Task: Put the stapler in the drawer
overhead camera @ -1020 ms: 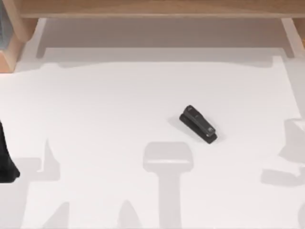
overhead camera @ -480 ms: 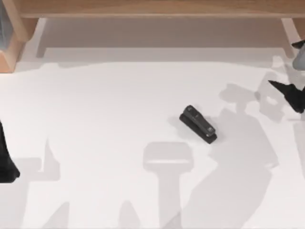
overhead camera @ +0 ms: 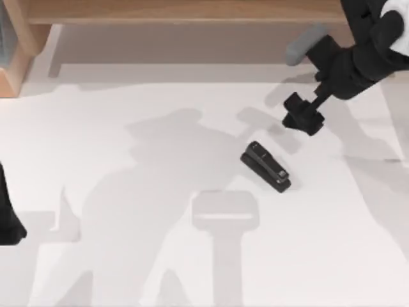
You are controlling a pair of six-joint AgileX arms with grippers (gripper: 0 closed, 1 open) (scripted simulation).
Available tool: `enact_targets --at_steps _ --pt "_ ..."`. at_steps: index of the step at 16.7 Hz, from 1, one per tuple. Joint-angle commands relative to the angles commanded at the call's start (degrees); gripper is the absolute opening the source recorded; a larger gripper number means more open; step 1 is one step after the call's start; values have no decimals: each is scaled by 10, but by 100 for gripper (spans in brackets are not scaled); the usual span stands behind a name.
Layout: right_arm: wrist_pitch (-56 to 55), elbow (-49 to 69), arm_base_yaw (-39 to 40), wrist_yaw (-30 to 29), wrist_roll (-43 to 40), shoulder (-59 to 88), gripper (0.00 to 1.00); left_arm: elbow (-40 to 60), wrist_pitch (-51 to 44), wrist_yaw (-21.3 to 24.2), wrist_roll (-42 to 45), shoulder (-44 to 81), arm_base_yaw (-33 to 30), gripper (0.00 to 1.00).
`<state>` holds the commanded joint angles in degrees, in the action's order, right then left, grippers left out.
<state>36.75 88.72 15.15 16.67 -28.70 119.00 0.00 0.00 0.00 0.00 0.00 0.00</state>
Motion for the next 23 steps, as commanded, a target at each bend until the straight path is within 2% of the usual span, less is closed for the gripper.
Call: enact_targets --at_steps 5,10,17,23 --pt "249 187 96 -106 106 88 100 0 0 0 0 0 0 100" --pt "374 287 148 -164 161 139 100 0 0 0 0 0 0 100" --pt "379 291 149 -167 164 141 100 0 0 0 0 0 0 100" --pt "276 211 152 -168 165 161 100 0 0 0 0 0 0 100"
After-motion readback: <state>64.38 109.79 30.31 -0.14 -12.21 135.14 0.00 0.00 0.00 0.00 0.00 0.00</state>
